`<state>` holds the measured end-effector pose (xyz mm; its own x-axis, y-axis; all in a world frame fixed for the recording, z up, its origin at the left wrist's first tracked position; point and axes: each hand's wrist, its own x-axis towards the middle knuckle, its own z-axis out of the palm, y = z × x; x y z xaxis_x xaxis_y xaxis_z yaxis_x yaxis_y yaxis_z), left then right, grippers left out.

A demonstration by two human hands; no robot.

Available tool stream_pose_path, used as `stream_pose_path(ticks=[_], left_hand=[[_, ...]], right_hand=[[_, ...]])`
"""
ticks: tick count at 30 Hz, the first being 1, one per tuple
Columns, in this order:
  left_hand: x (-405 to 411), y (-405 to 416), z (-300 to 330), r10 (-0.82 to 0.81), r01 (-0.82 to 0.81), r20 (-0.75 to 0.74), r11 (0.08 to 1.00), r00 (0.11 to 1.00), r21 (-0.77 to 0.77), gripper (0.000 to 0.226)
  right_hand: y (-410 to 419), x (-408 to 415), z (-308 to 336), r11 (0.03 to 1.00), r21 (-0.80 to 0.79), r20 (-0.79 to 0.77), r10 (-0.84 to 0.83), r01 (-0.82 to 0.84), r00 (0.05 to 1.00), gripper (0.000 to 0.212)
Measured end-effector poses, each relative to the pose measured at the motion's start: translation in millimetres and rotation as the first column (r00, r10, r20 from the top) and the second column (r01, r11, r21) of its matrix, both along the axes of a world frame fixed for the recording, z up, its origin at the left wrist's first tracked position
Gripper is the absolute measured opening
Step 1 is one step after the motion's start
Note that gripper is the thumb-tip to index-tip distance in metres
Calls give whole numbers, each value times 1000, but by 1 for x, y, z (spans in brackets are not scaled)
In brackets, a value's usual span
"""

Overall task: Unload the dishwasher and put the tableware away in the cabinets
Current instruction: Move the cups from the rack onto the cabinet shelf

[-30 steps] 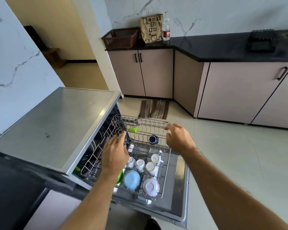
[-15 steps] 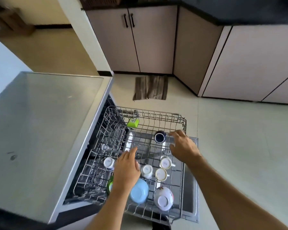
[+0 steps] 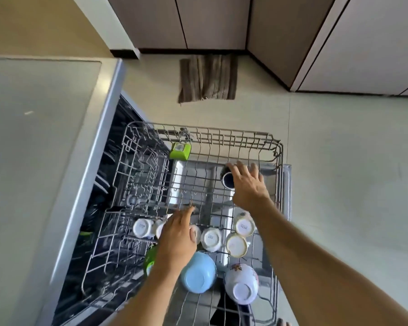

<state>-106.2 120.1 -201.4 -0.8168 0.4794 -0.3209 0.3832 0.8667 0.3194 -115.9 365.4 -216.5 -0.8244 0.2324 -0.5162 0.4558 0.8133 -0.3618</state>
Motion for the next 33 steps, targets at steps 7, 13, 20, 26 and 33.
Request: stream_pose_path(ticks=[7,13,20,26,33], left_hand=[[22,17,-36,-169,167,40,985,985,40,61],[25,20,-52,-193,191,13,978,981,80,65],[10,11,-50,-155,155,-1,988,988,24,57],[4,31,-13,-24,31,-105,997,994,64,57],[51,28,49,120,-93,-195,985,973,143,57]], right_hand=[[1,-7,-39,999,-14,-33,34,-35,999,87],[6,-16,-56,999,-34,-78,-4,2,997,90],[6,-16,-50,985,-162,-201,-89,57,975,71],[6,5,-6,954,-275,-238,-187,118,953,76],[1,61,72,945,-310,-352,-220,108,910,74]])
